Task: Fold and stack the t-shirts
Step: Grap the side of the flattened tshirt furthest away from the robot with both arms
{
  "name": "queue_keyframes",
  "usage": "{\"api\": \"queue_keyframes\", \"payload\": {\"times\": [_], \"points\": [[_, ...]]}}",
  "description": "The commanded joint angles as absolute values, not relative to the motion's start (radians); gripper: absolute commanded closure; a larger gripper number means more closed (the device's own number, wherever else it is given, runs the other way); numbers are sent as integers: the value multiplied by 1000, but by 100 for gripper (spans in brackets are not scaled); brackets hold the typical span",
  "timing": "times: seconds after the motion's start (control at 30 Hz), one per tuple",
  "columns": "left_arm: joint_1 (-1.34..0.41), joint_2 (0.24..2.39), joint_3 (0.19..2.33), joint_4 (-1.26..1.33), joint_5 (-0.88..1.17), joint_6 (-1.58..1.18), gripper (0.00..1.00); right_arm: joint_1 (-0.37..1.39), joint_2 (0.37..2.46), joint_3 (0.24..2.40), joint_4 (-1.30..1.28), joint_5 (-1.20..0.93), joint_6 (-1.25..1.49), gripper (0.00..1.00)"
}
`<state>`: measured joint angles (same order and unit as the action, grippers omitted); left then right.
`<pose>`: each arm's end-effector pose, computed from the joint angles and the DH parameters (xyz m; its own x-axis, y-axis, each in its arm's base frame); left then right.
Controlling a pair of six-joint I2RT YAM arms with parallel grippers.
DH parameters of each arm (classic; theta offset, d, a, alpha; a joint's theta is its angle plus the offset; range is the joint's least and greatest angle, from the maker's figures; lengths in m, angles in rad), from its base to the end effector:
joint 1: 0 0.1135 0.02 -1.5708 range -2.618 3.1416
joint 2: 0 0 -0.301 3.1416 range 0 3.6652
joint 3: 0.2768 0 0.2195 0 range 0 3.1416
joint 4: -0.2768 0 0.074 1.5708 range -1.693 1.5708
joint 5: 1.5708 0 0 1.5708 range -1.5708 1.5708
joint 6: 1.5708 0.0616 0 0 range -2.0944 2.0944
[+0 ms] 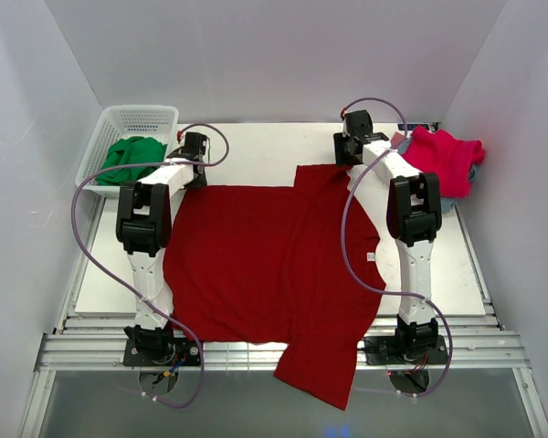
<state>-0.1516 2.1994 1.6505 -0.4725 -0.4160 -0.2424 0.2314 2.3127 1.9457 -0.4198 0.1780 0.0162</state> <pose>0.4748 -0.0474 0.1868 -0.8015 -0.0997 -0.5896 -0.2707 0.9396 0.2092 0.5252 0.1125 0.2203 -0.6908 -0.1464 -0.7081 -0.0928 0.9891 -0.1139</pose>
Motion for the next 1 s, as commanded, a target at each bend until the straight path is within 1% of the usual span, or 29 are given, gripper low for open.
{"api": "queue_keyframes", "payload": {"times": [0.0, 0.03, 0.1, 0.13, 0.17, 0.23, 0.27, 0.37, 0.6, 0.97], "points": [[-149, 2092, 1580, -538, -371, -285, 50, 233, 2278, 1928, -396, 161, 34, 43], [-149, 2088, 1571, -538, -373, -285, 53, 233, 2281, 1930, -397, 160, 34, 43], [-149, 2083, 1552, -534, -376, -288, 63, 233, 2290, 1937, -403, 153, 34, 43], [-149, 2082, 1551, -532, -380, -285, 70, 233, 2293, 1939, -408, 153, 40, 44], [-149, 2082, 1549, -525, -383, -287, 81, 233, 2293, 1939, -410, 150, 43, 44], [-149, 2077, 1555, -512, -397, -278, 90, 233, 2289, 1931, -408, 137, 52, 44], [-149, 2075, 1560, -506, -406, -275, 93, 233, 2286, 1921, -407, 133, 54, 44], [-149, 2065, 1600, -492, -448, -247, 94, 233, 2270, 1902, -400, 127, 54, 44], [-149, 2074, 1672, -465, -469, -176, 90, 233, 2287, 1913, -410, 107, 48, 44], [-149, 2115, 1647, -465, -445, -183, 90, 232, 2404, 2025, -426, 95, 43, 44]]}}
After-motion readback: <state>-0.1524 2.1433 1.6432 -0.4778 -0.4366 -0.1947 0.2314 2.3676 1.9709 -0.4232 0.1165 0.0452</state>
